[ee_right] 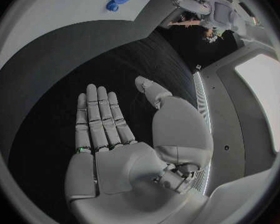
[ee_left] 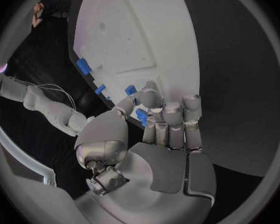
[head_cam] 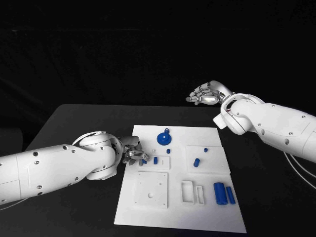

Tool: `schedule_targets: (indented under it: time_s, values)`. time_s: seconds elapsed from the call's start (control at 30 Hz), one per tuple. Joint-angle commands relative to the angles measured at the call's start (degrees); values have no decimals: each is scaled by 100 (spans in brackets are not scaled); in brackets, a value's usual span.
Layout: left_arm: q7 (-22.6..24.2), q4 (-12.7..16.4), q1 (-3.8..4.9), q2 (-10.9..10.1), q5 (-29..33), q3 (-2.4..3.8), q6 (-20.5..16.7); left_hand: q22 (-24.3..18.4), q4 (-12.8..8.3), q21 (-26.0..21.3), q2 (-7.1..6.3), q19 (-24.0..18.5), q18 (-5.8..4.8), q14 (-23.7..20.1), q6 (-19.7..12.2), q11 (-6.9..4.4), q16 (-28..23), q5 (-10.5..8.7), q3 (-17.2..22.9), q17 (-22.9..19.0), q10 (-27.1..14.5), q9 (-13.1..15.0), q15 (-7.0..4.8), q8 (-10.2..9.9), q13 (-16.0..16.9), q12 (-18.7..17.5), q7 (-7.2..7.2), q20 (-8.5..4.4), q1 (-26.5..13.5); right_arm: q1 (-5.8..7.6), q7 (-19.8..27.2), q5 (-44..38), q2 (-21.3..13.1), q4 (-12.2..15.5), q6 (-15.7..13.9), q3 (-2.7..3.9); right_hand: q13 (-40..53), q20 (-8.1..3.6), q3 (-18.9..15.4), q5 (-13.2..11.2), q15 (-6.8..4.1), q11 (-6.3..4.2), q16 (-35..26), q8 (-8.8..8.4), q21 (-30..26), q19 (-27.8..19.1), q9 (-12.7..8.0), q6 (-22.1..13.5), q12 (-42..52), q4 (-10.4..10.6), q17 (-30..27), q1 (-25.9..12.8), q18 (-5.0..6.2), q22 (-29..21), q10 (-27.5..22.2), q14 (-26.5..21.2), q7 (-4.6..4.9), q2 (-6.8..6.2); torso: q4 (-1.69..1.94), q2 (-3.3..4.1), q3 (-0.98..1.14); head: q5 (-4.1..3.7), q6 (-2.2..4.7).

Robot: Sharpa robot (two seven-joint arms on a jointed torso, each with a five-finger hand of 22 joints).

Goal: Assemble the parts on the task board

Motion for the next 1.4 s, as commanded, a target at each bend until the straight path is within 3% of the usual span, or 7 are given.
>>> schedule_targets:
  time_s: [0.03, 0.27, 0.3, 0.53, 0.73, 1.3, 1.4]
  values:
    - [-68, 18, -84, 41, 1, -61, 301, 7, -207, 40, 63, 3, -3, 296, 260, -123, 22, -19, 234, 7, -120, -9, -359, -18, 4, 27, -254, -728, 32, -3, 64, -4, 4, 11, 78, 2, -7, 8, -24, 33, 5, -3, 8, 19, -20, -20, -5, -36, -22, 23, -5, -64, -21, 9, 40, -28, 11, -12, 4, 0, 2, 1, 3]
    - [-50, 13, -84, 53, 2, -61, 339, 15, -216, 40, 16, 5, 1, 291, 253, -121, 20, -88, 252, 7, -128, -16, -359, -9, -2, 35, -253, -730, 35, -4, 64, 1, 4, 8, 81, 2, -12, 10, -25, 47, 5, -3, 9, 20, -24, -20, -6, -37, -22, 28, -8, -68, -20, 12, 41, -29, 12, -11, 1, -1, 1, 0, -1]
    - [-48, 6, -84, 55, 5, -61, 360, 17, -169, 35, -29, 9, 3, 287, 251, -117, 17, -279, 244, 5, -128, -21, -357, -2, -7, 42, -251, -729, 10, -4, 64, 1, 4, 10, 83, 2, -13, 10, -25, 49, 6, -3, 9, 20, -24, -20, -7, -37, -22, 28, -8, -68, -20, 13, 41, -29, 11, -11, 1, -1, 2, 0, -1]
    - [-61, -7, -84, 48, 21, -61, 369, 29, 97, 9, -352, 7, 15, 271, 221, -105, 0, -643, 213, -6, -140, -56, -348, 9, -45, 42, -242, -729, -112, -5, 63, 2, 1, 9, 78, 2, -16, 10, -27, 58, 6, -3, 10, 20, -27, -20, -7, -38, -22, 30, -9, -71, -20, 15, 41, -31, 12, -13, 5, -2, 3, -3, 0]
    - [-64, -10, -84, 46, 23, -61, 352, 48, 360, -12, -628, 3, 32, 266, 199, -103, -13, -1199, 201, -20, -141, -83, -347, 29, -86, 41, -240, -736, -178, -5, 62, 2, 1, 10, 81, 2, -18, 11, -28, 64, 6, -3, 10, 20, -29, -21, -8, -39, -22, 32, -11, -73, -20, 17, 41, -32, 12, -14, 6, 0, 1, -10, -6]
    - [-86, -80, -84, 40, 17, -60, 282, 64, 548, -29, -805, 2, 43, 262, 178, -101, -22, -1434, 198, -31, -146, -100, -348, 46, -116, 42, -238, -739, -227, -6, 59, 2, -6, 5, 79, 2, -25, 11, -31, 75, 7, -3, 12, 20, -35, -22, -10, -42, -21, 31, -14, -71, -18, 23, 42, -35, 13, -17, 4, -3, -2, -11, -4]
    - [-90, -113, -84, 36, 10, -59, 235, 76, 650, -38, -877, 0, 53, 261, 166, -100, -26, -1741, 206, -38, -148, -108, -349, 59, -135, 43, -240, -743, -230, -7, 59, 2, -6, 4, 80, 2, -26, 11, -31, 76, 7, -3, 12, 20, -36, -22, -10, -42, -21, 31, -14, -71, -18, 23, 42, -35, 13, -17, 2, -1, -2, -11, 1]
